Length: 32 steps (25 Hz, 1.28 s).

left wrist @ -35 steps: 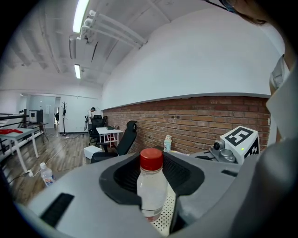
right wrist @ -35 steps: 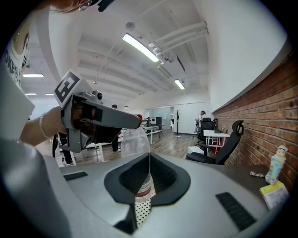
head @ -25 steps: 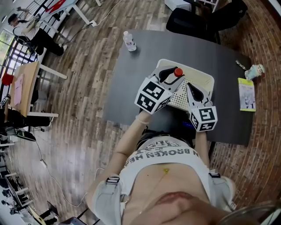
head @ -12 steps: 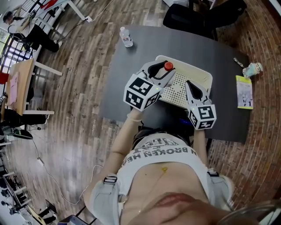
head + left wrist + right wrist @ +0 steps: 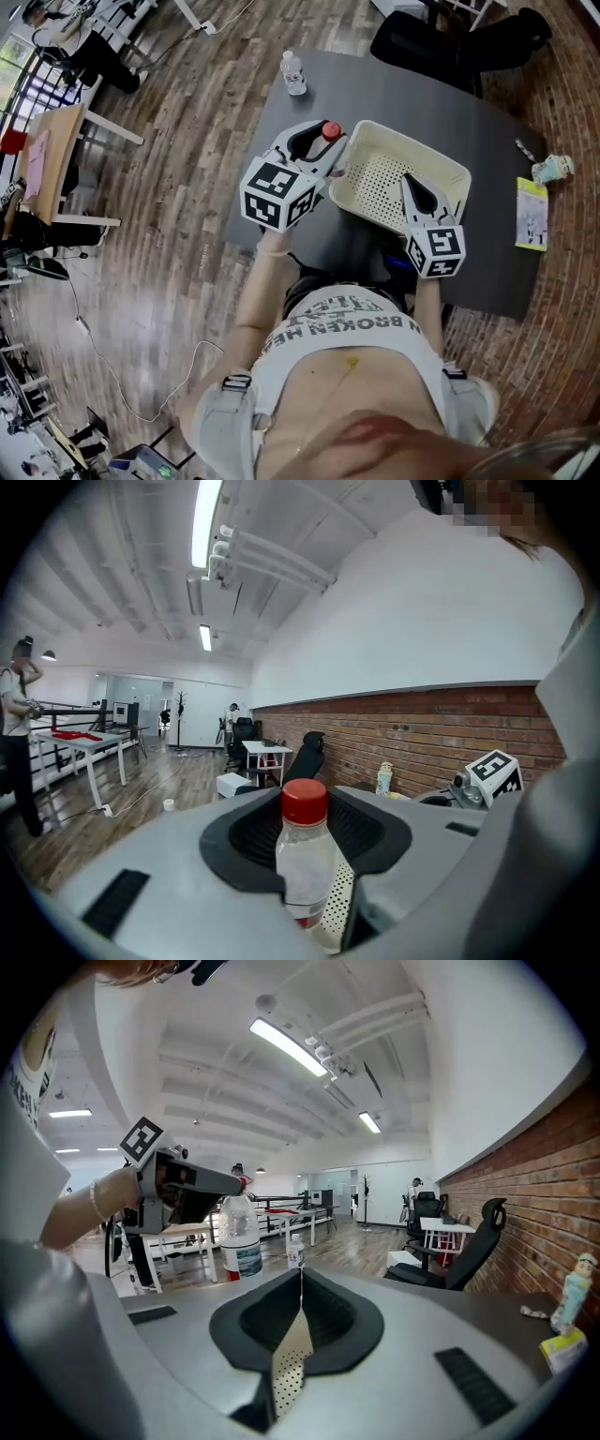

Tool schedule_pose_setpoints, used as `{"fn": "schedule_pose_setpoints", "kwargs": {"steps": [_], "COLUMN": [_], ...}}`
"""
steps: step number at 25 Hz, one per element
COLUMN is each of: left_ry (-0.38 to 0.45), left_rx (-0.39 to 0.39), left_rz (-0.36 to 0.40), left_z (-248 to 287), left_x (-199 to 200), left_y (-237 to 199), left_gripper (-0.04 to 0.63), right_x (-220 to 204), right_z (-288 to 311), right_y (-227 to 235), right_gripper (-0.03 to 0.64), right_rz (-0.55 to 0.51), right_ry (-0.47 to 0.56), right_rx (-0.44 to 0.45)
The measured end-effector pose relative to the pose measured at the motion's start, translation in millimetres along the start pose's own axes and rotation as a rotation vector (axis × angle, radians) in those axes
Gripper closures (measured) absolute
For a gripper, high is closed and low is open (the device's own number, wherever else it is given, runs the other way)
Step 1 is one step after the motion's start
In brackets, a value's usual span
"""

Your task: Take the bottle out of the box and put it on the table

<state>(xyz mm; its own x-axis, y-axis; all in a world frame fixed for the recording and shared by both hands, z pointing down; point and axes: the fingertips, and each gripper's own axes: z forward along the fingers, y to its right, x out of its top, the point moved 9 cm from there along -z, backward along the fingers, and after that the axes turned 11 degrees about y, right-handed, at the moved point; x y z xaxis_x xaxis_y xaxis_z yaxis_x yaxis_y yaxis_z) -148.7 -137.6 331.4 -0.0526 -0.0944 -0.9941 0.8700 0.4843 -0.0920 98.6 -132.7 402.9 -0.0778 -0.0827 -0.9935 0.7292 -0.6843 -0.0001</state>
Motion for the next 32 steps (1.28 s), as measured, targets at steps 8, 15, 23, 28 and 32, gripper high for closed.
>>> {"fn": "schedule_pose_setpoints", "kwargs": {"steps": [8, 15, 23, 28, 32], "left_ry": [-0.006, -0.012, -0.016, -0.019, -0.022], "left_rx": [0.051, 0.039, 0.021, 0.009, -0.004], "left_rz": [0.002, 0.004, 0.006, 0.000, -0.001], "left_z": [-31, -45, -54, -56, -57], "left_x": [-2, 0, -1, -4, -8], "left_y": [-33, -53, -68, -73, -74], "left_gripper": [0.442, 0.442, 0.442, 0.442, 0.442], "right_x": [-3, 0, 2, 2, 1], "right_z": [30, 54, 69, 73, 73], "right_y": [-30, -54, -70, -75, -80], "right_gripper": [0.607, 0.607, 0.607, 0.607, 0.607], "right_rz": [0.004, 0.003, -0.001, -0.001, -0.002], "right_ry": [-0.014, -0.014, -0.020, -0.017, -0.023], "right_rx": [0.045, 0.062, 0.062, 0.057, 0.044]}}
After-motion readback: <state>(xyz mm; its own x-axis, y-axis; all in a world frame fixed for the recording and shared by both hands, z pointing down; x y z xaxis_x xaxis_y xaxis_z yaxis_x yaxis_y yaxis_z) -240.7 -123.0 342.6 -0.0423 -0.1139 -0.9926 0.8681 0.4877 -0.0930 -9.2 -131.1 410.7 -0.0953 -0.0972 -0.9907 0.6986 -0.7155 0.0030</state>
